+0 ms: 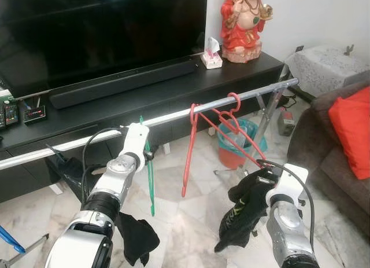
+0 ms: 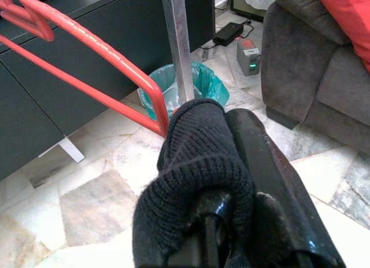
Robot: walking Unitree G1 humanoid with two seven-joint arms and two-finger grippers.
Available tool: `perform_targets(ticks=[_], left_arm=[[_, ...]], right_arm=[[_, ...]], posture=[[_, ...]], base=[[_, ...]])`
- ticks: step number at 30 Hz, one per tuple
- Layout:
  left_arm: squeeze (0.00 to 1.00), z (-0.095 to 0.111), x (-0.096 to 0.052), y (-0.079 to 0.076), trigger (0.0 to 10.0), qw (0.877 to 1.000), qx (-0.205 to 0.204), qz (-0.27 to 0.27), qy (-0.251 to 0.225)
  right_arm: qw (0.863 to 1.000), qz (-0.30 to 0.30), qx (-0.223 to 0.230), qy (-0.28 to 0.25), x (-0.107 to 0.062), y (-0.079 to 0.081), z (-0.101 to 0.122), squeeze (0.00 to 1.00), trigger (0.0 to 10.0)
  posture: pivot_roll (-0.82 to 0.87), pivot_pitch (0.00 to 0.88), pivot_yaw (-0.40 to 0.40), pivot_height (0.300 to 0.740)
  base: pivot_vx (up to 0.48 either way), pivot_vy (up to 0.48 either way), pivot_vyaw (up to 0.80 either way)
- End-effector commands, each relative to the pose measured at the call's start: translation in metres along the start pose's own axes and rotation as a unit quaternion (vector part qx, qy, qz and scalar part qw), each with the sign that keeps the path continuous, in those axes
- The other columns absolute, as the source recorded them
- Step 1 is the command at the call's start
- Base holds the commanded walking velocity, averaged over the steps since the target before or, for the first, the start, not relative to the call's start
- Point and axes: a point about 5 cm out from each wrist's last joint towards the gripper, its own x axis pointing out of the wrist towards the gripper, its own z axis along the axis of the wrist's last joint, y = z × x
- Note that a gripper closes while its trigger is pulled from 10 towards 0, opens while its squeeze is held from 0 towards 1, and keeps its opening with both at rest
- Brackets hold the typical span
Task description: Hang hanger
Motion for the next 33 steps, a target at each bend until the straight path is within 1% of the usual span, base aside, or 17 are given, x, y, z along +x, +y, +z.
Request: perform_targets(ticks=[1,27,30,33], left_arm=[[0.00,0.0059,0.0018,0.0022,0.0,1.000,-0.001,0.007,-0.008],[0.00,0.0047,0.0031,0.0008,0.0,1.000,-0.002,0.002,-0.005],[0.00,0.0053,0.0029,0.0011,0.0,1.000,0.007,0.003,-0.008],[0.00,0.0057,0.0028,0.0006,0.0,1.000,0.007,0.002,-0.010]], right_arm=[[1.000,0.008,0.001,-0.014,0.0031,0.0048,0.0091,0.00,10.0],[1.000,0.011,0.001,-0.010,0.0030,0.0066,0.0079,0.00,10.0],[1.000,0.011,0.001,-0.010,0.0029,0.0069,0.0077,0.00,10.0],[1.000,0.012,0.001,-0.009,0.0029,0.0071,0.0070,0.00,10.0]], posture=[[-0.21,0.000,0.007,0.740],[-0.20,0.000,0.007,0.740],[-0.20,0.000,0.007,0.740],[-0.20,0.000,0.007,0.740]], base=[[0.000,0.000,0.00],[0.000,0.000,0.00],[0.000,0.000,0.00],[0.000,0.000,0.00]])
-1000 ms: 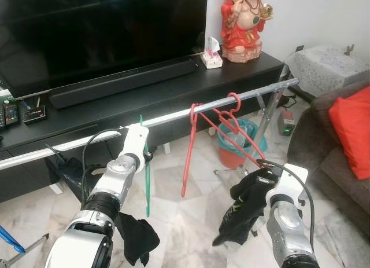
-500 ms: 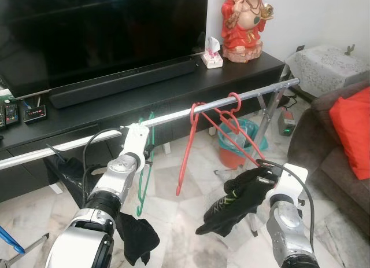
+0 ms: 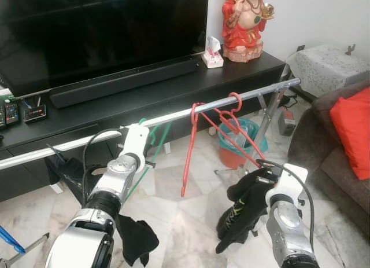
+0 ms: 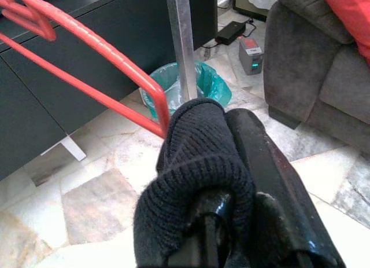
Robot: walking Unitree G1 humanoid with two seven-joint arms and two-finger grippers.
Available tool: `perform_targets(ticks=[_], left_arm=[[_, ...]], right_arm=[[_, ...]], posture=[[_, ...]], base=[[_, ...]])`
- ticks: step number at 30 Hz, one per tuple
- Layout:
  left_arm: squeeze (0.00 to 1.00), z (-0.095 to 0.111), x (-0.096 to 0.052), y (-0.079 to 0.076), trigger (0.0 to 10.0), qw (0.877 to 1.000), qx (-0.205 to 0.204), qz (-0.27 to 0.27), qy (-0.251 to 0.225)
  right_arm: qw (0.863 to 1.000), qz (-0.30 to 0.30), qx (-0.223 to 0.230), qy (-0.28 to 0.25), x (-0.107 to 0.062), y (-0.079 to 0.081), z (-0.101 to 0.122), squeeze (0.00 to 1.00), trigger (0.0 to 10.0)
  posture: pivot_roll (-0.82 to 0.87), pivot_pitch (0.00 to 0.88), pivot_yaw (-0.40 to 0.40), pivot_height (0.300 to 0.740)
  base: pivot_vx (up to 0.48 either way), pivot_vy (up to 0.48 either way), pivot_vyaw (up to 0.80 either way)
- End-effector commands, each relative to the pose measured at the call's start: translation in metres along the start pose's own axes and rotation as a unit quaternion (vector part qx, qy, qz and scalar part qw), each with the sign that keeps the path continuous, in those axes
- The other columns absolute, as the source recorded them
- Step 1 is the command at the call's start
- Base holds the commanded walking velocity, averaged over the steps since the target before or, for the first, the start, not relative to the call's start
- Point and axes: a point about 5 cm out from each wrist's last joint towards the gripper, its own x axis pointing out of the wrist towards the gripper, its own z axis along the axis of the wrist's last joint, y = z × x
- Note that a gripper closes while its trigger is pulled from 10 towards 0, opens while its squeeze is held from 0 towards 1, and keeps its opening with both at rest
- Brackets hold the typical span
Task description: Hang hanger
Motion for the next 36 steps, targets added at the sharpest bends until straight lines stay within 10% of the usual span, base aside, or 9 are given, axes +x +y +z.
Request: perform_targets(ticks=[1,13,16,17,36], left_arm=[[0.00,0.005,0.001,0.001,0.0,1.000,0.005,0.002,-0.006],[0.00,0.011,-0.004,0.003,0.0,0.999,0.004,-0.003,-0.052],[0.00,0.013,-0.010,0.005,2.7,0.997,0.003,-0.006,-0.082],[0.00,0.011,-0.015,0.007,10.0,0.996,0.001,-0.008,-0.094],[0.00,-0.041,-0.074,0.020,10.0,0.995,0.012,-0.004,-0.094]], right_arm=[[1.000,0.009,0.000,-0.009,0.003,0.007,0.007,0.00,10.0],[1.000,0.009,0.000,-0.007,0.001,0.005,0.005,0.00,10.0],[1.000,0.008,-0.001,-0.007,0.000,0.004,0.004,0.00,10.0],[1.000,0.006,-0.001,-0.007,-0.001,0.004,0.003,0.00,10.0],[1.000,0.010,-0.007,-0.001,-0.003,0.002,-0.002,0.00,10.0]], posture=[[-0.20,0.000,0.008,0.740],[-0.20,0.000,0.006,0.740],[-0.21,0.000,0.009,0.740],[-0.21,0.000,0.015,0.740],[-0.20,0.000,0.006,0.740]], base=[[0.000,0.000,0.00],[0.000,0.000,0.00],[0.000,0.000,0.00],[0.000,0.000,0.00],[0.000,0.000,0.00]])
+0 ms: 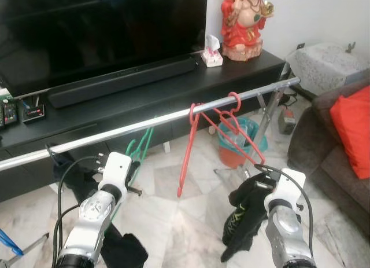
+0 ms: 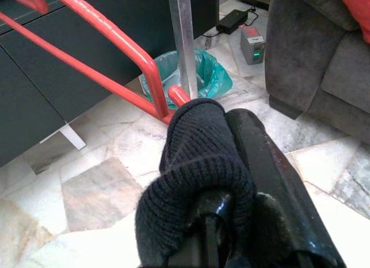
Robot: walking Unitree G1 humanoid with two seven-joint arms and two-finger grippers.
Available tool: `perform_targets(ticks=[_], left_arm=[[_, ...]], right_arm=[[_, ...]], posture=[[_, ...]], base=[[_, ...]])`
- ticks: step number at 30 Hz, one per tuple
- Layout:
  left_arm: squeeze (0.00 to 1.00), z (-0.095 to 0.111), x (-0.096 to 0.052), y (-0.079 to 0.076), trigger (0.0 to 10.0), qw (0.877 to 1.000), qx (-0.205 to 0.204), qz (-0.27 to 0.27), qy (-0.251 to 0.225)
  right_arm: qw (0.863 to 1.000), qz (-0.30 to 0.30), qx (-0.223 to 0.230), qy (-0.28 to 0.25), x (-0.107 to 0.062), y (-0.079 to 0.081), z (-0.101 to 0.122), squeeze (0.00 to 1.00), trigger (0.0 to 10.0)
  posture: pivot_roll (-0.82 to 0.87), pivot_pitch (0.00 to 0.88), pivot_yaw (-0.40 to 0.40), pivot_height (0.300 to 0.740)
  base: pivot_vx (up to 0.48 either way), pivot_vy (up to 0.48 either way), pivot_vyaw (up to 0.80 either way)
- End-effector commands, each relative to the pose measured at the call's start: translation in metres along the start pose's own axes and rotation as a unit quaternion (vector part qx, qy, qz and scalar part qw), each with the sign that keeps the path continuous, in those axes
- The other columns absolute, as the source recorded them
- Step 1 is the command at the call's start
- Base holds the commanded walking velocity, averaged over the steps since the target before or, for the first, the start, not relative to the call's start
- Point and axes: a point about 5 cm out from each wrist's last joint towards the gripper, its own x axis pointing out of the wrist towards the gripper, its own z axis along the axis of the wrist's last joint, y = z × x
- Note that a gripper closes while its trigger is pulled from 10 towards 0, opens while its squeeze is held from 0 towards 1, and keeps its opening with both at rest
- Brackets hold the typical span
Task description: Hang hanger
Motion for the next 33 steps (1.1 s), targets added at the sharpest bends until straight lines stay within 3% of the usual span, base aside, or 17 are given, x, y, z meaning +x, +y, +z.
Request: perform_targets(ticks=[1,27,33], left_arm=[[0.00,0.008,-0.001,0.005,10.0,1.000,-0.008,0.006,-0.016],[0.00,0.012,-0.008,-0.005,10.0,1.000,-0.011,-0.022,-0.010],[0.00,0.010,-0.010,-0.005,10.0,1.000,-0.013,-0.023,-0.007]], right_arm=[[1.000,0.007,-0.004,-0.016,0.002,0.003,0.008,0.00,10.0],[1.000,0.008,-0.007,-0.015,-0.001,0.003,0.005,0.00,10.0],[1.000,0.006,-0.006,-0.016,-0.001,0.002,0.005,0.00,10.0]], posture=[[-0.20,0.000,0.006,0.740],[-0.20,0.000,0.021,0.740],[-0.20,0.000,0.029,0.740]], base=[[0.000,0.000,0.00],[0.000,0.000,0.00],[-0.261,0.000,0.00]])
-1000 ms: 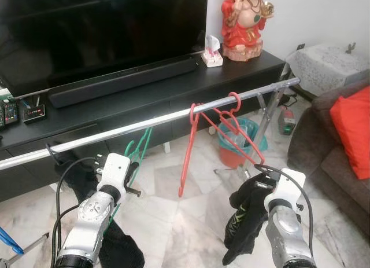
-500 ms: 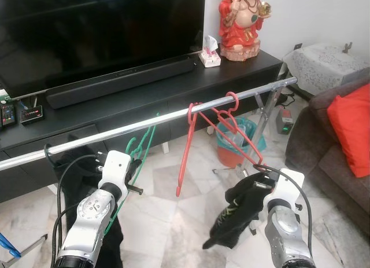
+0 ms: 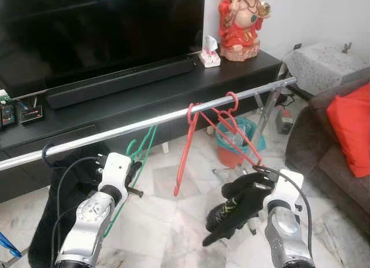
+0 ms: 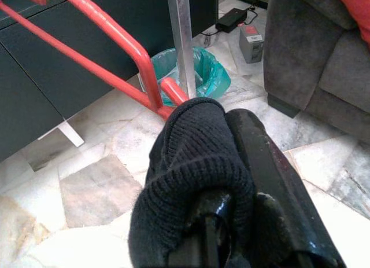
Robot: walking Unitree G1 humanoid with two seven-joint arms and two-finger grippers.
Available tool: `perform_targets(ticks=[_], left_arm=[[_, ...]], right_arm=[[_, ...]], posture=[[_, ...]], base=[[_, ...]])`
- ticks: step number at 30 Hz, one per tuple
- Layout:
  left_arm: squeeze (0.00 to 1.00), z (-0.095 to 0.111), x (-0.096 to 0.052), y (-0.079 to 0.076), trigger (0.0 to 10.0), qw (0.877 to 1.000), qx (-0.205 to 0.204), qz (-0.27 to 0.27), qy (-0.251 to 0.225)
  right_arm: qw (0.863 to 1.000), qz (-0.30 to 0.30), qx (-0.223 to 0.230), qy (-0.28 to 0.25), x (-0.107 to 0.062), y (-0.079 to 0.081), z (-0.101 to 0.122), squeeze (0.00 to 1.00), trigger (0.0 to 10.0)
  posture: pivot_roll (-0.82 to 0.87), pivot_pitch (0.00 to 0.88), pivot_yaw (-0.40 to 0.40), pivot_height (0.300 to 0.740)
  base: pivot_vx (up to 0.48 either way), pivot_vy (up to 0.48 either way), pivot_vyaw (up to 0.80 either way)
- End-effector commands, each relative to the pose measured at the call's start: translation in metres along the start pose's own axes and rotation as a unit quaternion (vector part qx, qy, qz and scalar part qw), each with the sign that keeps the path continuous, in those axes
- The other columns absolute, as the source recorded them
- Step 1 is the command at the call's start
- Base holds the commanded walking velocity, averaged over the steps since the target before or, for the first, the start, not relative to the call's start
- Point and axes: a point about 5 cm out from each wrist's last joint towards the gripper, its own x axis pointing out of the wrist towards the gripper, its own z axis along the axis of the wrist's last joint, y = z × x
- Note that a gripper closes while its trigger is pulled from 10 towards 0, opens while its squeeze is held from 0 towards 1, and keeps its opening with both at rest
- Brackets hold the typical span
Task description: Hang hanger
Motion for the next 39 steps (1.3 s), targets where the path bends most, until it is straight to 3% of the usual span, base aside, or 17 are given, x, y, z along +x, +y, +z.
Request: perform_targets(ticks=[1,26,30,34,39], left_arm=[[0.00,-0.0007,-0.0021,0.0008,10.0,1.000,0.001,-0.003,0.003],[0.00,0.0014,-0.0021,0.0022,10.0,1.000,0.001,0.000,0.008],[0.00,0.0021,-0.0016,0.0021,10.0,1.000,0.000,0.001,0.008],[0.00,0.0030,-0.0008,0.0021,10.0,1.000,0.000,0.002,0.009],[0.00,0.0041,0.0004,0.0026,10.0,1.000,-0.001,0.003,0.008]], right_arm=[[1.000,0.002,-0.001,-0.018,0.0009,0.0007,0.0071,0.00,10.0],[1.000,-0.001,0.005,-0.026,0.0012,0.0007,0.0093,0.00,10.0],[0.999,0.007,-0.012,-0.035,0.0008,0.0022,0.0118,0.00,10.0],[0.999,0.014,-0.031,-0.038,0.0013,0.0045,0.0132,0.00,10.0],[0.999,0.015,-0.024,-0.039,0.0023,0.0056,0.0149,0.00,10.0]], posture=[[-0.20,0.000,0.029,0.740],[-0.19,0.000,0.033,0.740],[-0.19,0.000,0.031,0.740],[-0.19,0.000,0.031,0.740],[-0.19,0.000,0.030,0.740]], base=[[-0.270,0.000,0.00],[-0.294,0.000,0.00],[-0.293,0.000,0.00],[-0.291,0.000,0.72],[-0.288,0.000,0.61]])
